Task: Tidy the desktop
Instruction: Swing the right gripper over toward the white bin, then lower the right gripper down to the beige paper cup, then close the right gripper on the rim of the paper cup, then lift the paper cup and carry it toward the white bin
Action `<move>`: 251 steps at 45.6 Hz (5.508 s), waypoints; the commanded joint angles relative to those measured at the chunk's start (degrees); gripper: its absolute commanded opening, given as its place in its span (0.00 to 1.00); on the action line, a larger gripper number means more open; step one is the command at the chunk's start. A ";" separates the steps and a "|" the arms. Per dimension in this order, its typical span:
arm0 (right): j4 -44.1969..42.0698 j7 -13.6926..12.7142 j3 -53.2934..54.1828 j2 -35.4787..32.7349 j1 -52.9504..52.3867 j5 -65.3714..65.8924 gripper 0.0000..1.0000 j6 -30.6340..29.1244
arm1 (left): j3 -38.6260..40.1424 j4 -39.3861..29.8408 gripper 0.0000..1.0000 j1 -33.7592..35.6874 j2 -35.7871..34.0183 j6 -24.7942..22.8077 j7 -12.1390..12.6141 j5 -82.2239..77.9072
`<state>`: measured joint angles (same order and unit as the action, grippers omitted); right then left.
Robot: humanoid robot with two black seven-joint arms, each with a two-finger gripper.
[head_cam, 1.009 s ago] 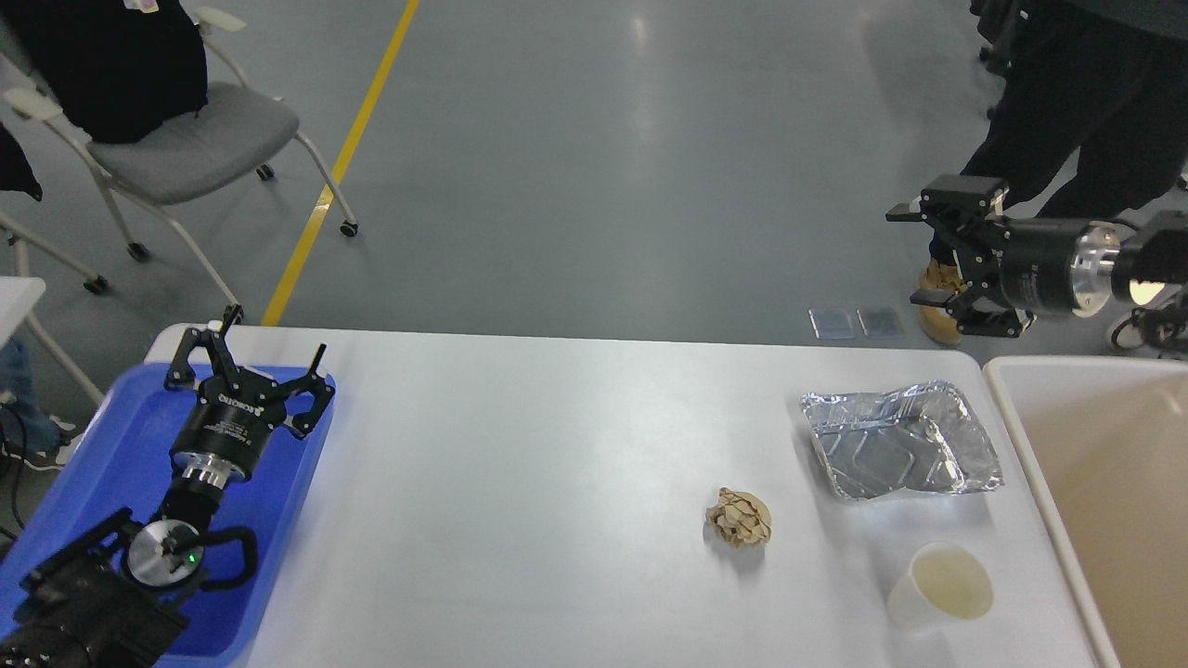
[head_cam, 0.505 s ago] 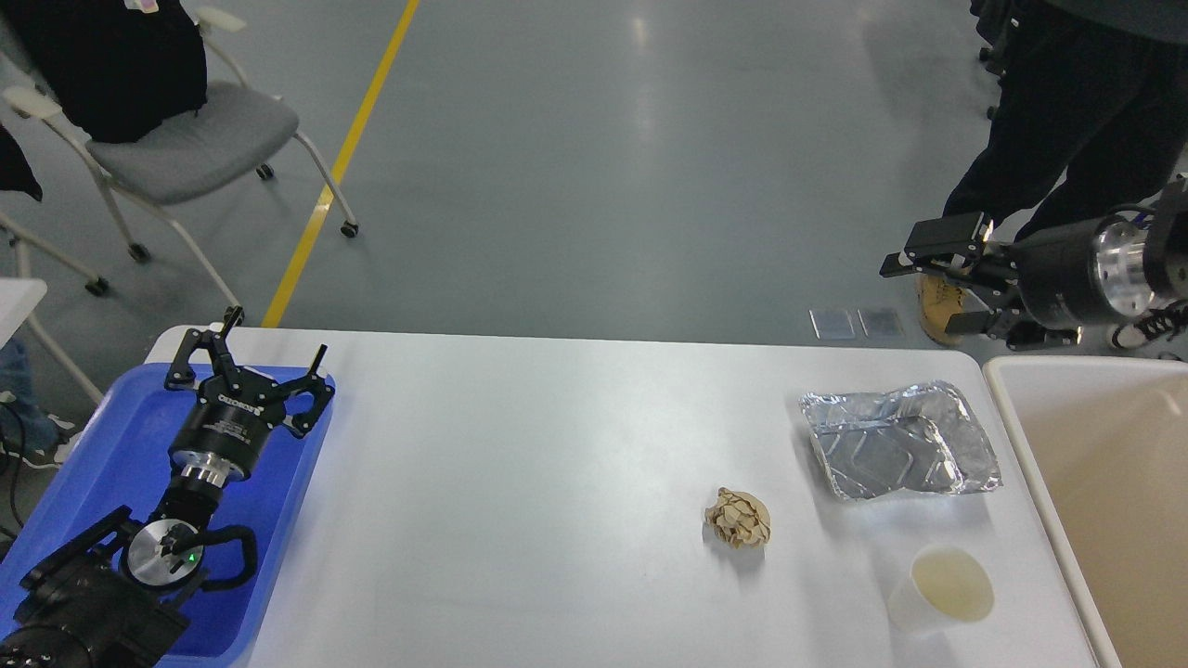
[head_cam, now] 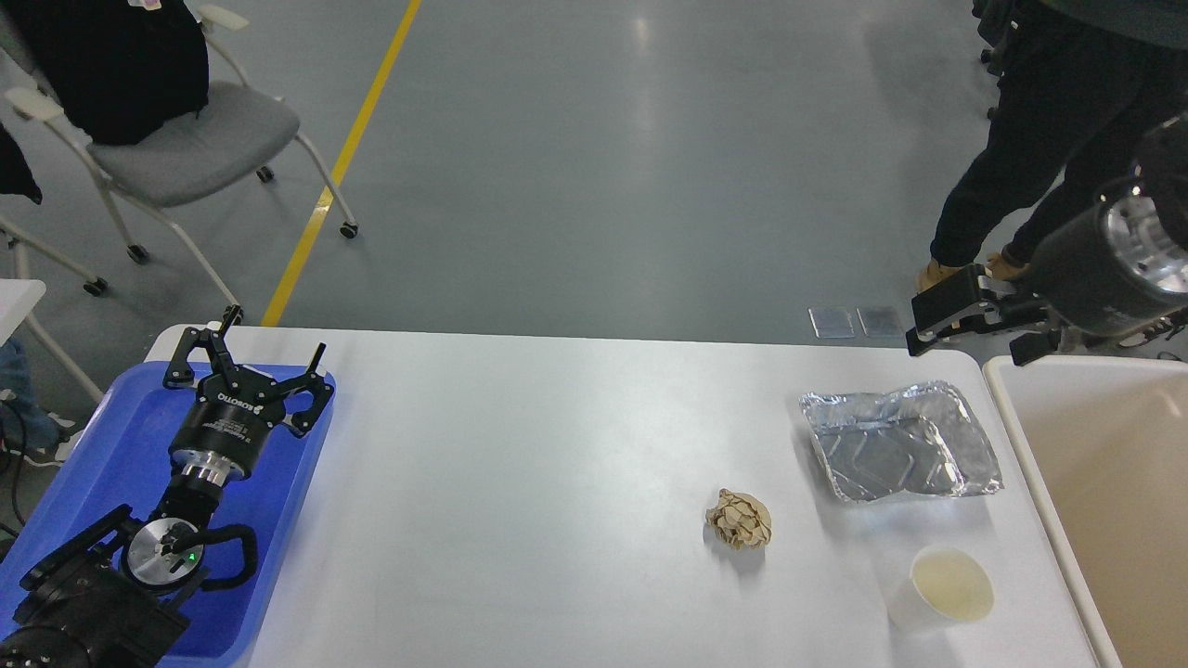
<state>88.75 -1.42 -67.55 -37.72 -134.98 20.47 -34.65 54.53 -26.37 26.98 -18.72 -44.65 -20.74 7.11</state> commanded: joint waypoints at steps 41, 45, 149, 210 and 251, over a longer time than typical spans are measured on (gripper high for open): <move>2.22 -0.60 -8.83 4.07 -6.18 5.19 1.00 -10.35 | 0.05 0.00 0.99 0.00 0.00 0.09 -0.09 0.01; 2.22 -0.60 -10.15 0.91 -5.12 6.60 1.00 -10.35 | 0.05 0.00 0.99 0.00 0.00 0.00 -0.18 0.01; -14.13 -0.34 15.69 -5.96 57.90 28.57 0.76 25.94 | 0.05 0.00 0.99 0.00 0.09 0.09 -0.18 0.01; -3.24 -0.08 13.41 -14.65 46.40 26.20 0.00 22.35 | -0.04 0.00 0.99 0.00 0.09 0.00 -0.09 0.01; 1.17 -0.34 -2.59 -18.79 -2.57 25.32 0.00 -8.86 | -0.04 0.00 0.99 0.00 0.00 0.00 0.00 0.01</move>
<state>89.97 -1.63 -67.80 -56.41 -130.34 45.51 -38.37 54.55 -26.37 26.98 -18.68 -44.65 -20.74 7.12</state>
